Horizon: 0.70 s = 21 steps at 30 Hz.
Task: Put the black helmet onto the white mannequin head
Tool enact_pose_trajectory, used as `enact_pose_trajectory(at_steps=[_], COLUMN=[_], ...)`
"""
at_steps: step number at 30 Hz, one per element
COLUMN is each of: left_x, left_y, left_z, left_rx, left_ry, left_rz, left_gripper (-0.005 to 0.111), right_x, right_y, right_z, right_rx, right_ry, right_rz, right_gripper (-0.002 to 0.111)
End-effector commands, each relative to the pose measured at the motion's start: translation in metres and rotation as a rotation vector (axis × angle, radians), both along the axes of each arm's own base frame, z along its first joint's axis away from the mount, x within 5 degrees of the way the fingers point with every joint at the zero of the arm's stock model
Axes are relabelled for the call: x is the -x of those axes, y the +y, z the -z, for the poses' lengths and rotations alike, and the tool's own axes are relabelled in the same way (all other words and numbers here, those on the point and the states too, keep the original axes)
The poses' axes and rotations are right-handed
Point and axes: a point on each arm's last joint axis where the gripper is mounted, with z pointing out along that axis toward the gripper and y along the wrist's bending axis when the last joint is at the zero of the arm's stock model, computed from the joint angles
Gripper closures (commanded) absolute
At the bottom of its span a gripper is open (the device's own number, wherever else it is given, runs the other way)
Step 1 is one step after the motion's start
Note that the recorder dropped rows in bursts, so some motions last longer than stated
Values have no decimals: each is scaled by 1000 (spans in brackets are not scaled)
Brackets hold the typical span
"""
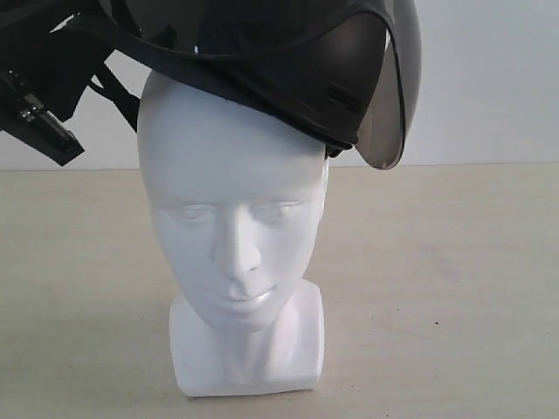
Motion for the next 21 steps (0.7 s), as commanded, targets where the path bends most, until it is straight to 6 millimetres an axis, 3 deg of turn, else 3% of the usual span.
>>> enact_pose_trajectory(at_steps=[1, 8, 21], left_x=[-1, 7, 11], left_y=[6, 8, 4], left_z=[-3, 20, 24], left_rx=[26, 12, -37], left_ry=[-21, 56, 63], left_rz=[-45, -47, 1], left_gripper=[102, 102, 102], right_x=[0, 0, 0], right_y=[0, 0, 0], right_z=[-1, -1, -1], right_rx=[6, 6, 6], right_ry=[-17, -17, -17], right_rz=[3, 3, 3], right_gripper=[108, 108, 108])
